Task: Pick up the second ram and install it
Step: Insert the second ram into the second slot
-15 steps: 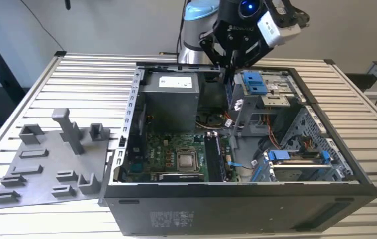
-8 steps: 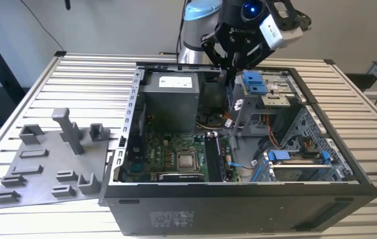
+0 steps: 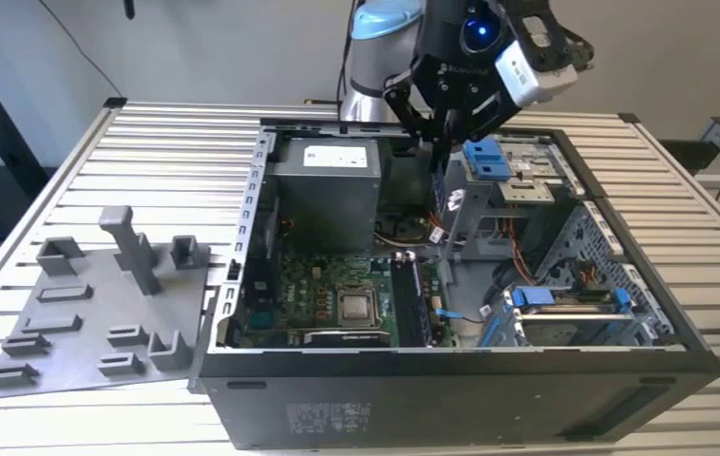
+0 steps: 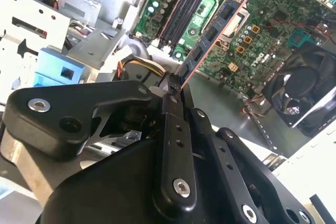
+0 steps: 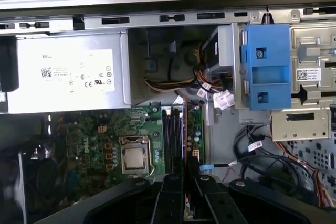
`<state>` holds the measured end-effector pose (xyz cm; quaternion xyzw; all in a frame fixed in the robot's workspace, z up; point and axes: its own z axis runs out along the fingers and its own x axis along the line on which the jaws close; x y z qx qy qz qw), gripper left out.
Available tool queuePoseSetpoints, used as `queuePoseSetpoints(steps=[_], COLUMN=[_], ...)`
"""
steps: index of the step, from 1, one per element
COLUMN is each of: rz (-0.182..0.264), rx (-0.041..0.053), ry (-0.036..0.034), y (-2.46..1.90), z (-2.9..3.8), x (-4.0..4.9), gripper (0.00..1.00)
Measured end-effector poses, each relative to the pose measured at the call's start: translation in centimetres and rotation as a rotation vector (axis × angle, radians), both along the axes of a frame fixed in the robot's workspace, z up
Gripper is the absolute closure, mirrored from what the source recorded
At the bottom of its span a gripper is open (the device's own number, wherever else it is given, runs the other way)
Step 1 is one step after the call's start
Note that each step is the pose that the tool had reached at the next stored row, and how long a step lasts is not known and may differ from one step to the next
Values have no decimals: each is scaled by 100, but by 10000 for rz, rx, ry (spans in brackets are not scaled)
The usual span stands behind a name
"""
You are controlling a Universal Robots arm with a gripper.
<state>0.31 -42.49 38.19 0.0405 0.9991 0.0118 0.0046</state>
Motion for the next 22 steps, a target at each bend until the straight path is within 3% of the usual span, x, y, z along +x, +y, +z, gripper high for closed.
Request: queuePoseSetpoints(steps=[9, 22], rz=[-1, -14], rx=[-1, -7], ry=[4, 4], y=[-56, -79], z=[-91, -234], x=[0, 0], gripper=[85, 85])
